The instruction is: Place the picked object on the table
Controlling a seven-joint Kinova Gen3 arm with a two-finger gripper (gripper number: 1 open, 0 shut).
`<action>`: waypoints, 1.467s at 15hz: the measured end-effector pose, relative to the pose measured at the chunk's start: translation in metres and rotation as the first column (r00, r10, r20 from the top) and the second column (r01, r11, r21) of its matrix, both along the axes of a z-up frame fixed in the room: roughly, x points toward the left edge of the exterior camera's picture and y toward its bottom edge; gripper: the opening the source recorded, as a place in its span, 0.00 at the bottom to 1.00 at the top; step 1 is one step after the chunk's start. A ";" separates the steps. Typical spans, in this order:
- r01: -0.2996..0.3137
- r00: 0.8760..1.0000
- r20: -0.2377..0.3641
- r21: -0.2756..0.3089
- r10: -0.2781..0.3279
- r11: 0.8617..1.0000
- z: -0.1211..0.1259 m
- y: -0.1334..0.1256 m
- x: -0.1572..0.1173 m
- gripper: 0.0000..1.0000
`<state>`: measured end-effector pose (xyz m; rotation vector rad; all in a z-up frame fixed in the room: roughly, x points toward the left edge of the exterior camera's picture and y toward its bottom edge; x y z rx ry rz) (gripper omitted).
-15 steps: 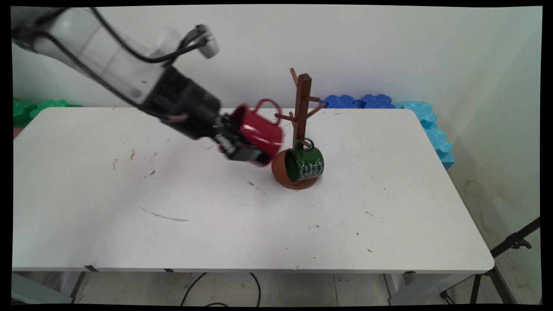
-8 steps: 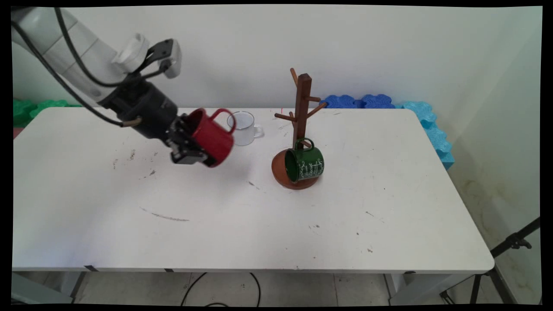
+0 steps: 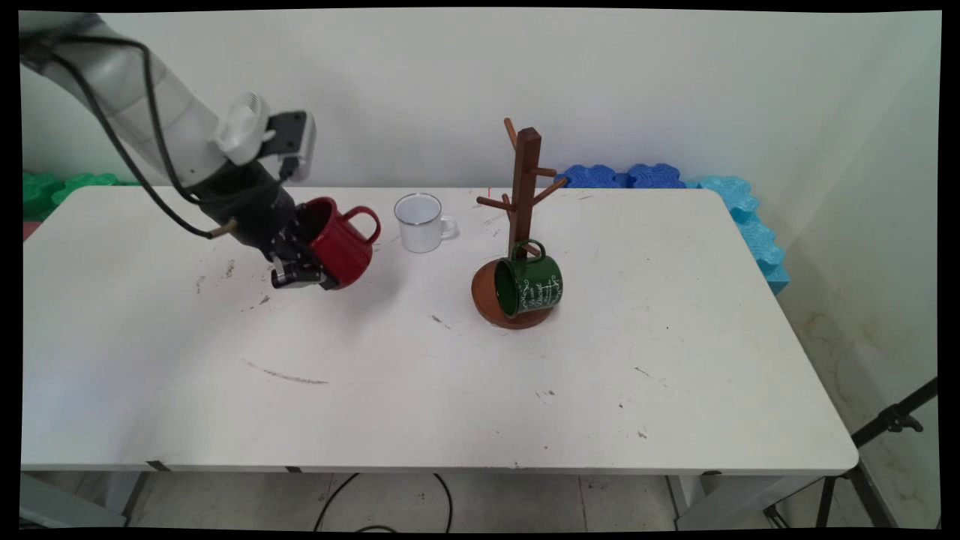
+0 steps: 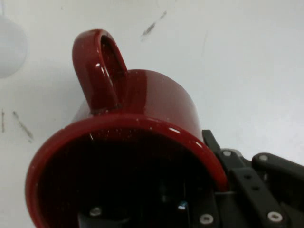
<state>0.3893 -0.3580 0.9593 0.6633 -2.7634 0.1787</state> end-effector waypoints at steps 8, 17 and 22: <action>0.049 0.992 0.117 0.005 -0.050 0.999 -0.045 -0.039 -0.007 0.00; 0.059 0.983 0.175 0.020 -0.062 0.998 -0.081 -0.072 -0.019 0.00; 0.051 0.982 0.180 0.032 -0.056 0.998 -0.095 -0.084 -0.024 0.00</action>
